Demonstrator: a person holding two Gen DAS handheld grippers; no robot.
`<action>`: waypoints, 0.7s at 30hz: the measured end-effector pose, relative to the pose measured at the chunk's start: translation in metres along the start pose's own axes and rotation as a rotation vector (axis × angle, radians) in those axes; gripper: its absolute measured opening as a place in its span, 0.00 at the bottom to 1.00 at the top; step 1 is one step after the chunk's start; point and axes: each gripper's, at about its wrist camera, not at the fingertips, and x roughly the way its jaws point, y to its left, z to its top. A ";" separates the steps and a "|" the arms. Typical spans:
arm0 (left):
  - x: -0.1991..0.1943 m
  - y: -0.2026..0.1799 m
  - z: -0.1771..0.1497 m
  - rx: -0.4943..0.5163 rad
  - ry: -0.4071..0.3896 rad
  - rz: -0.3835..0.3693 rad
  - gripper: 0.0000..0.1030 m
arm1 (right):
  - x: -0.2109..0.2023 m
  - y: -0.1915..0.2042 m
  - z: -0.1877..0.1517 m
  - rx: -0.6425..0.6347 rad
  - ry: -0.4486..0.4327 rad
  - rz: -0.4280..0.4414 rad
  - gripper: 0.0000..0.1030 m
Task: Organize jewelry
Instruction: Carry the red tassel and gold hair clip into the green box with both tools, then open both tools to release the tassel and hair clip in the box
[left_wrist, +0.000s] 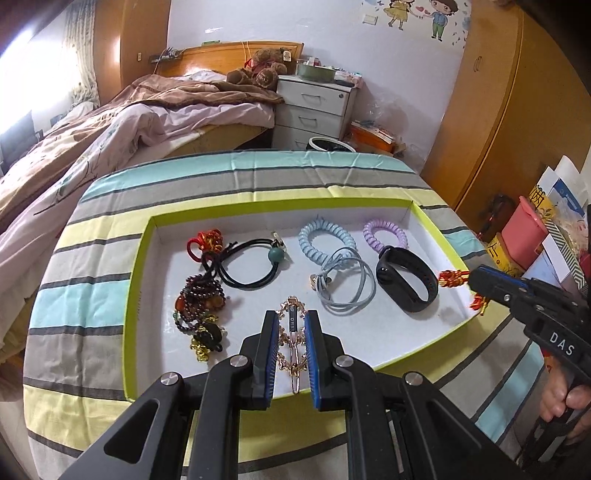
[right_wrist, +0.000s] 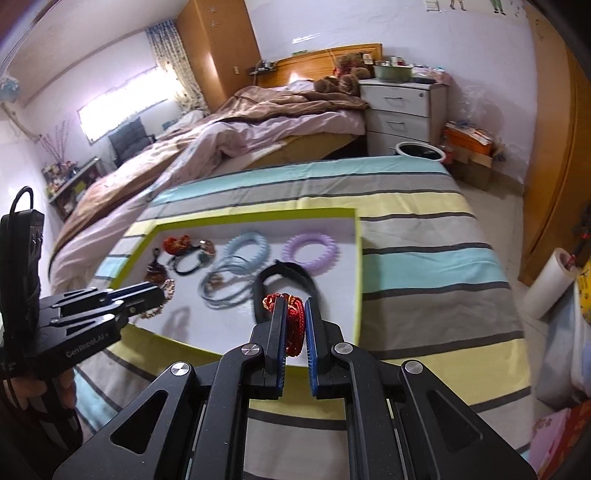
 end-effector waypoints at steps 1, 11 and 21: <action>0.001 0.000 0.000 0.000 0.003 0.000 0.13 | -0.001 0.000 0.000 -0.014 0.002 -0.003 0.09; 0.007 0.001 -0.002 -0.005 0.018 0.002 0.12 | 0.011 -0.002 -0.003 -0.087 0.072 -0.059 0.09; 0.004 0.003 -0.001 -0.028 0.013 -0.023 0.12 | 0.017 -0.001 -0.003 -0.097 0.104 -0.061 0.10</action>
